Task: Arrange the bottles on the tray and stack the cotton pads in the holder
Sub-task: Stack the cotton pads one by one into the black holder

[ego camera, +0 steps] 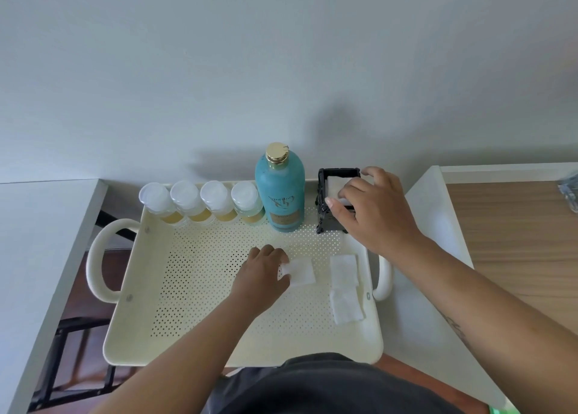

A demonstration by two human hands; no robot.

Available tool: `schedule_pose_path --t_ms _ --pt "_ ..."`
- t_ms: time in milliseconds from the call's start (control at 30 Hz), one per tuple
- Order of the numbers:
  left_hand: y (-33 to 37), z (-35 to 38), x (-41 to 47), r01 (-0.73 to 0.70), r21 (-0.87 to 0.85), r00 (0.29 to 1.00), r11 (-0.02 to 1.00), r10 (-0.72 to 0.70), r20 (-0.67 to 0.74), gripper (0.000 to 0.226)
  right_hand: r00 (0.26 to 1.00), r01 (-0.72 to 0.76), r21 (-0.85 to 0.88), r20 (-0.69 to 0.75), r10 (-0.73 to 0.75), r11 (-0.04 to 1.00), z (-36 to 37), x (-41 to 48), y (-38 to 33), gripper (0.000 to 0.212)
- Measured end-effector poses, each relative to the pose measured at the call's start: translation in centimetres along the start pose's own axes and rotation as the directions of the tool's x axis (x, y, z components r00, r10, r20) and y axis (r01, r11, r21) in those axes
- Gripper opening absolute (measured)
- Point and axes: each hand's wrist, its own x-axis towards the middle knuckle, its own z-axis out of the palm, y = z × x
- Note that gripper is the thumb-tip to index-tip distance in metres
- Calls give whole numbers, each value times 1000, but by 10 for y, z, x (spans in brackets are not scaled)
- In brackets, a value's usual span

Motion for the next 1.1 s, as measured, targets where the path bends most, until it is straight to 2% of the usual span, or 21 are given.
schedule_pose_path --t_ms 200,333,533,667,767,867,933,1100 --pt "1 1 2 -26 11 999 1000 26 -27 32 996 -54 -13 65 54 998 6 1 -2 69" --pt "8 1 9 -17 8 1000 1000 17 -22 24 994 -65 -34 84 68 997 7 0 -3 72" --pt "9 -3 10 -6 -59 1000 998 6 -5 16 996 -58 -19 68 59 998 7 -1 -3 64" --pt "10 -14 6 42 -219 999 975 -47 -17 10 997 -4 33 -74 7 999 6 -2 -2 47" --pt "19 -28 4 117 -485 990 866 -137 -7 7 981 25 84 -194 -8 996 3 -5 -4 34" --pt "34 -41 2 203 -742 974 639 -210 85 13 971 17 151 -238 19 988 2 -16 -5 26" --pt "41 -47 1 230 -828 966 512 -222 132 12 973 -26 222 -216 75 975 1 -27 -7 26" --pt "54 -55 -2 202 -926 970 318 -198 144 11 949 -221 387 -129 289 895 -4 -54 -21 33"
